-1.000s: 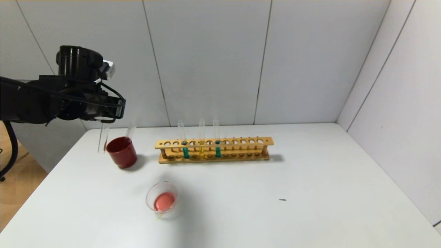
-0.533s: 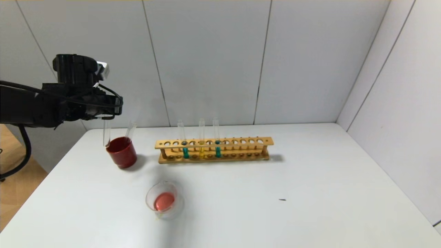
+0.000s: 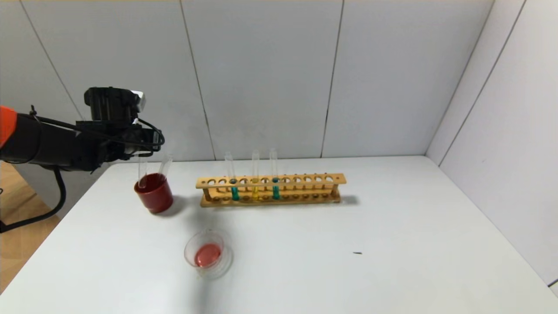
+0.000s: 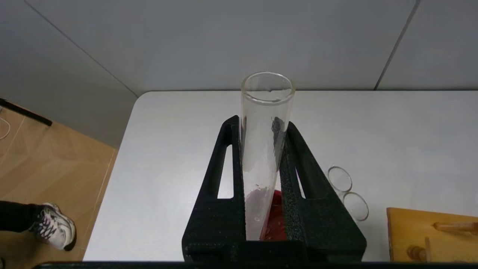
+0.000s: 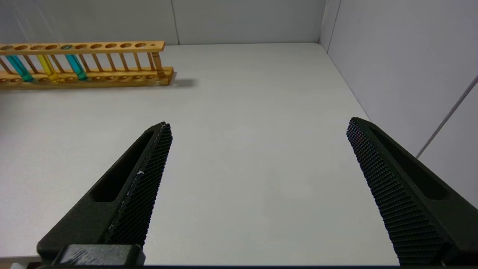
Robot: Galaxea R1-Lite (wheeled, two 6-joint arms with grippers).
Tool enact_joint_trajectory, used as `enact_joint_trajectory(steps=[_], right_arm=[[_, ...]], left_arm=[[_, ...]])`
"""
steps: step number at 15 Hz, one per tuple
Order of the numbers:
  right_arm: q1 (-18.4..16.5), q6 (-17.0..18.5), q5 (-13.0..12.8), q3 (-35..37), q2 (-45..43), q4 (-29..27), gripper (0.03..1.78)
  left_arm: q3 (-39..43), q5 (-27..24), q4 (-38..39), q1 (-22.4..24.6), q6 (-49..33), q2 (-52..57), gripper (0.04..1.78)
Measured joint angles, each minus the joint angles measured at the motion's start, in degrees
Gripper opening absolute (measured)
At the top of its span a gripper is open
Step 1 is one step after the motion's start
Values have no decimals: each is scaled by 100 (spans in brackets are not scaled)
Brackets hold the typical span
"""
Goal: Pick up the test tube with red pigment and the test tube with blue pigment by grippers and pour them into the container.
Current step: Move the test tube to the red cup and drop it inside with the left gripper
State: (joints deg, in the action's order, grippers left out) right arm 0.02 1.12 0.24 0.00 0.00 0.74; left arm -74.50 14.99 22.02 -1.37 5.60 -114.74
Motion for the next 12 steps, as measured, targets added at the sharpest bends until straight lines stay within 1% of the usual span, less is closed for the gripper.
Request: enact_joint_trajectory(steps=[3,10,12], right_arm=[[0,0,-2,0,0,0,171],[0,2,0,0,0,0,171],[-2,2,0,0,0,0,171]], left_arm=[[82,29,354,-12,22,-180,32],[400,46,435,-50,16,-323,32],[492,46,436,-48,13,-321,35]])
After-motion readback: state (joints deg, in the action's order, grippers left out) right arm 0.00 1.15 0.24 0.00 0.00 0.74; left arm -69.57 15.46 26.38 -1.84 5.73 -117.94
